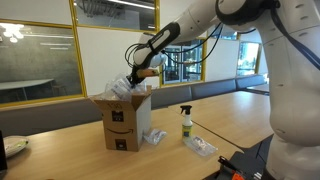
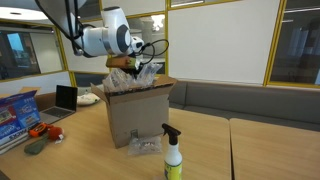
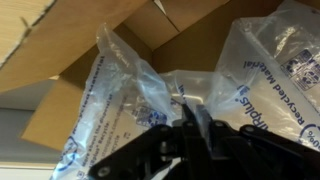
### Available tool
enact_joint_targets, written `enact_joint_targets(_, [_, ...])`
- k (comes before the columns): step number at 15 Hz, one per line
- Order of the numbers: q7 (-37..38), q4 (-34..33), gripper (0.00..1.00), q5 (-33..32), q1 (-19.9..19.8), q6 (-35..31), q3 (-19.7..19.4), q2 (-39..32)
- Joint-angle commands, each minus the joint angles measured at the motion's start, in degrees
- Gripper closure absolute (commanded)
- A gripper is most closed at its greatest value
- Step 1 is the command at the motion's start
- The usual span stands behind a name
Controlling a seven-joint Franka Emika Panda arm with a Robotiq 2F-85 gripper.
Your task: Pick up the plastics and the bottle from the table and put them in the box
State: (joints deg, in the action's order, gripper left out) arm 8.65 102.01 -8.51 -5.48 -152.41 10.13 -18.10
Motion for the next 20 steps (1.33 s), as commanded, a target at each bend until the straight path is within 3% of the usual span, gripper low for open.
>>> enact_joint_targets(1, [-15.54, -4.99, 0.92, 8.91, -7.22, -0.42, 7.93, -7.28])
enact_joint_targets(2, [-18.65, -5.75, 0.92, 10.56, -8.4, 0.64, 8.81, -8.6])
enact_joint_targets(3, [-22.79, -6.31, 0.66, 14.31, -5.95, 1.64, 5.88, -9.25])
enact_joint_targets(4, [-25.08, -6.72, 0.66, 15.59, -6.5, 2.3, 5.97, -9.83])
enact_joint_targets(8, [-30.21, -8.09, 0.36, 18.34, -6.42, 5.36, 4.04, -10.29])
enact_joint_targets(13, [-31.4, -9.37, 0.0, 17.89, -5.67, 8.68, 1.67, -8.71])
enact_joint_targets(20, [-26.15, -6.93, 0.0, 12.2, -2.02, 14.86, -4.88, 0.53])
